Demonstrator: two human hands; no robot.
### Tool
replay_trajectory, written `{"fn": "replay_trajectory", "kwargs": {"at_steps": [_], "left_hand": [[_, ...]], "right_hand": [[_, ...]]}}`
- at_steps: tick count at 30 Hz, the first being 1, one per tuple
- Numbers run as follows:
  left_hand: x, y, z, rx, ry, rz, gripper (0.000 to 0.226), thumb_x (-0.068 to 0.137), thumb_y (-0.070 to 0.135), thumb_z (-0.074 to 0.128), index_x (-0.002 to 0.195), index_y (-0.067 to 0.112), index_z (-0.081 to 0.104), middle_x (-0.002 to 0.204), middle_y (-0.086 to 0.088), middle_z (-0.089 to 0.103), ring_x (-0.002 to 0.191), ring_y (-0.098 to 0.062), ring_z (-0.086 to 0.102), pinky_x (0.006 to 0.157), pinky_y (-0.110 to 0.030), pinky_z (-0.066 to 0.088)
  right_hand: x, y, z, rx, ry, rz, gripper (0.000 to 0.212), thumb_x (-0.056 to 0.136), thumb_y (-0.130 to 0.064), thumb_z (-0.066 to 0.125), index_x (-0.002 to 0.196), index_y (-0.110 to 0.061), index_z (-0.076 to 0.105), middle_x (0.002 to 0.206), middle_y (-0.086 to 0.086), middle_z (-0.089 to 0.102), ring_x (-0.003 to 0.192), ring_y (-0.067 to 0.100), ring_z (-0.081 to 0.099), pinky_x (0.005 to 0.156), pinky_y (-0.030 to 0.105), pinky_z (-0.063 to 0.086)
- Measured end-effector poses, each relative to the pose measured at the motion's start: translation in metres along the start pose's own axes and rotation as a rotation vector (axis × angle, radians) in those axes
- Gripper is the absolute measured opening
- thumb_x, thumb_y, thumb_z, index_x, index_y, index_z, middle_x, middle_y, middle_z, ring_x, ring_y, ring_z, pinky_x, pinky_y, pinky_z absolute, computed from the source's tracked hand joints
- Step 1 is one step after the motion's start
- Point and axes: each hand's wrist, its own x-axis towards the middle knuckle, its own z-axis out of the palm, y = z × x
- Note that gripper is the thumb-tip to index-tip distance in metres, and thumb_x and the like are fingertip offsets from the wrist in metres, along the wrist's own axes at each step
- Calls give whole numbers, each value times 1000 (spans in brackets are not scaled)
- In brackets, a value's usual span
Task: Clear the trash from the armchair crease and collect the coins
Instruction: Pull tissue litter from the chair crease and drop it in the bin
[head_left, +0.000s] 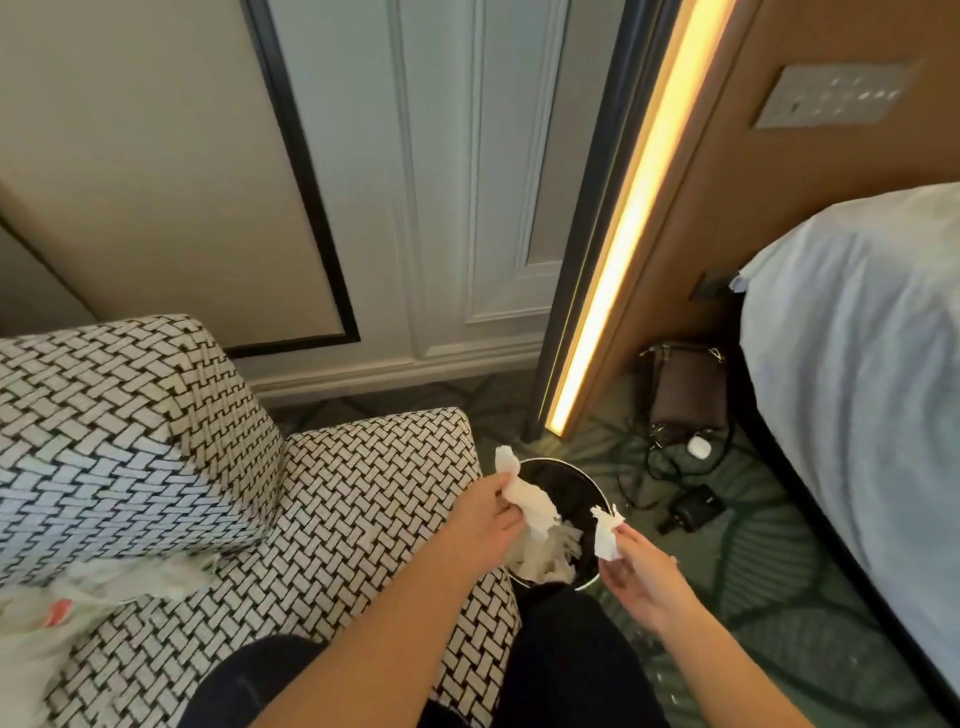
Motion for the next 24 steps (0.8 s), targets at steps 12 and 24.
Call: {"fn": "replay_trajectory", "kwargs": {"at_steps": [12,24], "left_hand": [[6,-5,-5,173,-97,56,49,100,21,34,146,10,24,148,-14,35,135,-28,34,111,-39,26],[-31,20,-58,314,-63,168,44,98,22,40,140,10,36,135,-13,51,124,-27,48,108,-40,32]], "right_hand": [[6,-11,19,12,-202,56,48,102,-35,29,146,-16,29,148,12,38,138,30,31,113,43,24],[-19,-22,30,-302,-303,4,46,101,-33,35,144,-16,34,142,14,45,130,30,44,114,44,27]]}}
